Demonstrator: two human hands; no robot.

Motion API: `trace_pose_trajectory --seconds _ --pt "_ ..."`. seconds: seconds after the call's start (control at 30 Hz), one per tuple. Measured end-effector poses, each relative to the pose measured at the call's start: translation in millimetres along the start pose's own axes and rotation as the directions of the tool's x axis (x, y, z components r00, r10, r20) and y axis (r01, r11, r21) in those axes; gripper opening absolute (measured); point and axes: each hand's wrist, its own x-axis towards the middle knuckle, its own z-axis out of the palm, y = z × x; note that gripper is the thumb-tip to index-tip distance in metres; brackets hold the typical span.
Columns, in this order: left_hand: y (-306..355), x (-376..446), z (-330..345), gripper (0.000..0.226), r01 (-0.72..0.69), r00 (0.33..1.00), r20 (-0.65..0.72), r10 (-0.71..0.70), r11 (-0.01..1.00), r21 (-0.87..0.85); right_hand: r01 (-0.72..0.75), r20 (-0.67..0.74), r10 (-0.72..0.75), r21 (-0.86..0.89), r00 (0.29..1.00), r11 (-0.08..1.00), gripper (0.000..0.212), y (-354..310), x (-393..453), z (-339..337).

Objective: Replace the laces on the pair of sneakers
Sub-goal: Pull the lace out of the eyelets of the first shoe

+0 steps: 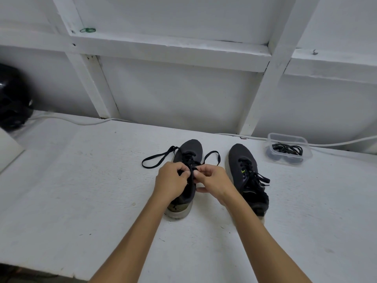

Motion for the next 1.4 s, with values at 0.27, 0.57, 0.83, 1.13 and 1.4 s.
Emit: trace_pose_trajectory --seconds 0.27,0.57,0.83,1.13,1.4 --pt "-1 -3 2 0.004 0.04 0.997 -0.06 -0.047 0.994 -0.103 -0.028 -0.054 0.029 0.03 0.998 0.999 0.015 -6 2 2" --pt "-11 3 -7 0.013 0.151 0.988 -0.005 -0.155 0.967 -0.207 0.017 -0.208 -0.008 0.039 0.978 0.999 0.023 -10 -4 6" --pt "-16 20 -13 0.013 0.097 0.995 0.048 -0.09 0.982 -0.164 0.11 -0.146 -0.148 -0.241 0.978 0.964 0.024 5 -22 16" --pt "-14 28 -5 0.012 0.049 0.997 0.056 -0.044 0.994 -0.093 0.116 -0.179 -0.153 -0.202 0.972 0.972 0.029 -1 -16 6" --pt "-23 26 0 0.017 0.048 0.988 0.155 -0.018 0.981 -0.189 0.069 -0.107 -0.078 -0.08 0.991 0.994 0.038 14 -23 6"
